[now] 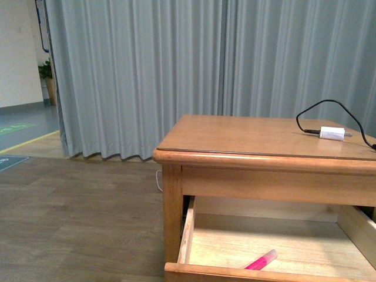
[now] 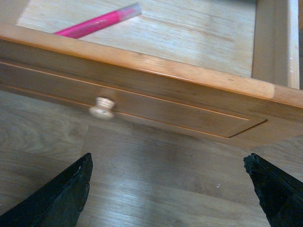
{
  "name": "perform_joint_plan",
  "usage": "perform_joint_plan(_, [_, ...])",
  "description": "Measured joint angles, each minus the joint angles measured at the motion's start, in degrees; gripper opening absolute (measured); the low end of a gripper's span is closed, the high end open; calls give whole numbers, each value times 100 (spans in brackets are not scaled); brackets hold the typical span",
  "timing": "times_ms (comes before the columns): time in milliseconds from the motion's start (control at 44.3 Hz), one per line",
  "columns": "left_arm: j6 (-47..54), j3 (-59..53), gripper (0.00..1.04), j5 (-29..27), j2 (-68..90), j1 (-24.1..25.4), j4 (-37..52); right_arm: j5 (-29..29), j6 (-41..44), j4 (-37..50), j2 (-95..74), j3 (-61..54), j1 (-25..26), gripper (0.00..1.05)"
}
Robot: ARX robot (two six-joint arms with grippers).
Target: Place pink marker in drawer with both arms
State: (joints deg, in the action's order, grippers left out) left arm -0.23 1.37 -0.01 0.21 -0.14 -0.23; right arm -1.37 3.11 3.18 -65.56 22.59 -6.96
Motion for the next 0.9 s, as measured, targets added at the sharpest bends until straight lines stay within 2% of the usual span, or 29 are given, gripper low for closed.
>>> perform_joint_plan(113, [0, 0, 99, 0, 0, 0, 0, -70, 33, 1012, -896, -4, 219, 96])
perform_joint_plan(361, [0, 0, 99, 0, 0, 0, 0, -291, 11, 3342, -2594, -13, 195, 96])
perform_joint_plan(451, [0, 0, 99, 0, 0, 0, 0, -315, 9, 3853, -3036, 114, 208, 96])
perform_joint_plan(632, [0, 0, 99, 0, 0, 0, 0, -516, -125, 4409, -3969, 920, 284, 96])
perform_joint_plan(902, [0, 0, 99, 0, 0, 0, 0, -824, -319, 4494, -4981, 2116, 280, 96])
